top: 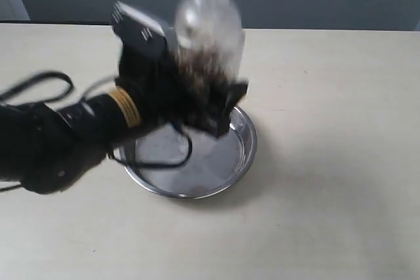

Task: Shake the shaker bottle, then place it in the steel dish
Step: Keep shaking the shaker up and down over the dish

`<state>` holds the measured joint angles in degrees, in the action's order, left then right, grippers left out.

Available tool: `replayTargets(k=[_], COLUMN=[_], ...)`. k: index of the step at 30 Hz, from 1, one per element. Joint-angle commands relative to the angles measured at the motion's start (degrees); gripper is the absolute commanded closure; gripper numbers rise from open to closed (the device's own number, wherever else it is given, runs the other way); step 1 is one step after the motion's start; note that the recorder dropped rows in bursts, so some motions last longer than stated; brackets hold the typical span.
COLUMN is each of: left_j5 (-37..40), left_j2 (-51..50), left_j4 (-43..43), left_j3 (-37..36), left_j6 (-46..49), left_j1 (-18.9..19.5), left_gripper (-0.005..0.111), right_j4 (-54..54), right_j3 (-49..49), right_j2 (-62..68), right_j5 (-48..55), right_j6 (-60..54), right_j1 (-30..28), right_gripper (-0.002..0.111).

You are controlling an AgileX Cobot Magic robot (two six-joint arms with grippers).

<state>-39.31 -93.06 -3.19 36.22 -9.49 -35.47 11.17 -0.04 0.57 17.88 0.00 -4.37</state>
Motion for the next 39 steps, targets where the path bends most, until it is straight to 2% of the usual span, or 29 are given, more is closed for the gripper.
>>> replayTargets(k=[1, 5, 7, 10, 12, 15, 18, 21, 23, 25, 28, 31, 34, 37, 39], left_j5=[-4.62, 1.03, 3.3, -0.37, -2.05, -4.29, 0.33, 3.76, -0.08, -4.24, -5.47, -1.66, 4.62, -0.78, -2.68], left_j2=[6.25, 15.06, 11.71, 2.18, 1.45, 10.17, 17.47, 11.7, 5.42, 4.22, 11.95, 17.62, 11.95, 0.95, -0.18], left_j4=[-6.4, -5.25, -3.33, 3.19, 2.22, -5.63, -5.21, 0.16, 5.6, 4.0, -2.93, 1.52, 4.8, 5.68, 3.53], left_j3=[1.01, 3.48, 1.41, -1.42, -1.28, 0.35, 2.11, -1.01, -3.24, -3.27, -0.33, 3.15, 0.61, -3.06, -3.1], left_j6=[-2.63, -0.23, 0.95, 1.16, 0.78, -0.5, -0.05, 3.83, 4.58, 4.38, 3.69, 6.6, 7.59, 4.34, 1.39], left_j1=[-0.06, -0.06, -0.06, -0.06, -0.06, -0.33, -0.33, 0.08, 0.44, 0.44, -0.06, -0.06, -0.06, -0.06, -0.06], left_gripper=[0.106, 0.106, 0.106, 0.106, 0.106, 0.106, 0.106, 0.106, 0.106, 0.106, 0.106, 0.106, 0.106, 0.106, 0.106], right_j4=[-0.12, -0.12, -0.12, -0.12, -0.12, -0.12, -0.12, 0.02, 0.02, -0.11, -0.11, -0.11, -0.11, -0.11, -0.11], right_j3=[0.04, 0.04, 0.04, 0.04, 0.04, 0.04, 0.04, 0.04, 0.04, 0.04, 0.04, 0.04, 0.04, 0.04, 0.04], right_j2=[-0.28, -0.28, -0.28, -0.28, -0.28, -0.28, -0.28, -0.28, -0.28, -0.28, -0.28, -0.28, -0.28, -0.28, -0.28], right_j5=[-0.45, -0.45, -0.45, -0.45, -0.45, -0.45, -0.33, -0.34, -0.34, -0.34, -0.34, -0.34, -0.34, -0.34, -0.34], right_j6=[0.0, 0.0, 0.0, 0.0, 0.0, 0.0, 0.0, 0.0, 0.0, 0.0, 0.0, 0.0, 0.0, 0.0, 0.0], right_j1=[-0.18, -0.18, -0.18, -0.18, -0.18, -0.18, -0.18, -0.18, -0.18, -0.18, -0.18, -0.18, -0.18, -0.18, -0.18], right_gripper=[0.109, 0.109, 0.109, 0.109, 0.109, 0.109, 0.109, 0.109, 0.109, 0.109, 0.109, 0.109, 0.109, 0.109, 0.109])
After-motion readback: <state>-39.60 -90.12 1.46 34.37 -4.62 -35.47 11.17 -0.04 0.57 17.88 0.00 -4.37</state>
